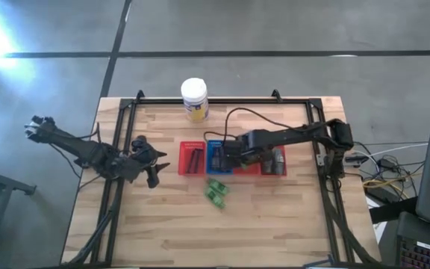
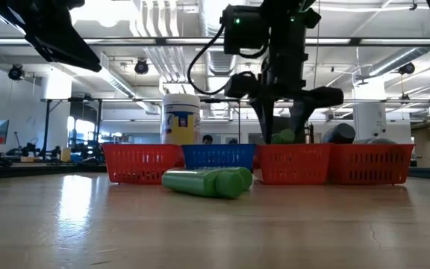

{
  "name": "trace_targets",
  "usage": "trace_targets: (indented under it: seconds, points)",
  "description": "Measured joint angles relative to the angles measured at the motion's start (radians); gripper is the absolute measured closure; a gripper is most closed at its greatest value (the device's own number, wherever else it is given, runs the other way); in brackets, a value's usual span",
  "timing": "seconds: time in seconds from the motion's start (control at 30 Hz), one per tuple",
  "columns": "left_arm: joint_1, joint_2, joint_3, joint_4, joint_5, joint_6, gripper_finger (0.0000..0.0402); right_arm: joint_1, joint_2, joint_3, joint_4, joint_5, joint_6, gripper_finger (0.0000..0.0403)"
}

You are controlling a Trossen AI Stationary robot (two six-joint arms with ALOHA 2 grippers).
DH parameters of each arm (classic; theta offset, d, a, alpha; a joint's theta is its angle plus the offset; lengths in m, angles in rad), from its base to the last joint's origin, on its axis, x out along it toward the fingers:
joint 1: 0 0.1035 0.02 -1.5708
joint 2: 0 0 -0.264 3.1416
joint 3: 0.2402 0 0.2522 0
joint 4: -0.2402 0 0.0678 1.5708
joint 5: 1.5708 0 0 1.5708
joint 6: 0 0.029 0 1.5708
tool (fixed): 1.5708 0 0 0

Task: Pick & Place Travel size toiletries
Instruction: Put the bottom shampoo into the middle red bin

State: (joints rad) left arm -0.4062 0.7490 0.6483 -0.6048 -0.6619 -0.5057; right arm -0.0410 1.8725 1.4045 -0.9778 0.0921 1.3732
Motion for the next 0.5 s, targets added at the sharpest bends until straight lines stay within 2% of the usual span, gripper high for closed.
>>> trace_targets:
  seconds: [0.23, 0.4, 0.5]
  points:
    - [0.028, 0.0, 0.0, -0.001, 0.077, 0.016, 0.022, 0.005, -0.002, 0.001, 0.006, 0.06, 0.015, 0.016]
    - [0.028, 0.0, 0.0, -0.001, 0.077, 0.016, 0.022, 0.071, -0.01, 0.081, 0.038, 0.068, -0.113, 0.0131]
    - [0.028, 0.0, 0.0, -0.002, 0.078, 0.023, 0.022, 0.132, -0.007, 0.129, 0.11, 0.032, -0.187, 0.012]
